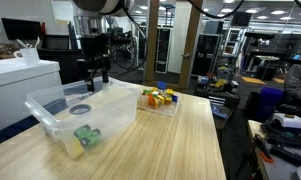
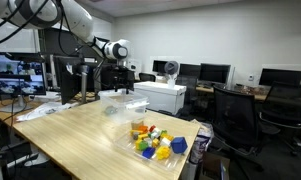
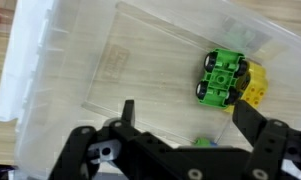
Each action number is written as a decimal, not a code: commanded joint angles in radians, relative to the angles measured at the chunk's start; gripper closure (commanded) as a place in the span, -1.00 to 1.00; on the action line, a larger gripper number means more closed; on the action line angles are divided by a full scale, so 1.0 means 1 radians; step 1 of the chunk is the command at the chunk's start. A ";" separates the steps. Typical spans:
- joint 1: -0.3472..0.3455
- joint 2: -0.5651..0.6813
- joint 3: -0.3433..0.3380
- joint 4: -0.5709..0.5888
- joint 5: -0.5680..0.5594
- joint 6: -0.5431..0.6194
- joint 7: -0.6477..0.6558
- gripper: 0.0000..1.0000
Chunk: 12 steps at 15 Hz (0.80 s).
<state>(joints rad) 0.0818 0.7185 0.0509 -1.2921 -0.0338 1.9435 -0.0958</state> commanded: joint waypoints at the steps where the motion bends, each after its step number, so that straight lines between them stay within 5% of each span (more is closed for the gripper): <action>1: 0.016 0.010 0.026 -0.033 -0.027 0.045 -0.077 -1.00; 7: 0.050 0.125 0.021 -0.048 -0.058 0.460 -0.056 -1.00; 12: 0.034 0.147 0.072 -0.064 -0.024 0.582 -0.092 -1.00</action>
<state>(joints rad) 0.1344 0.8737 0.0813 -1.3239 -0.0739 2.4843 -0.1411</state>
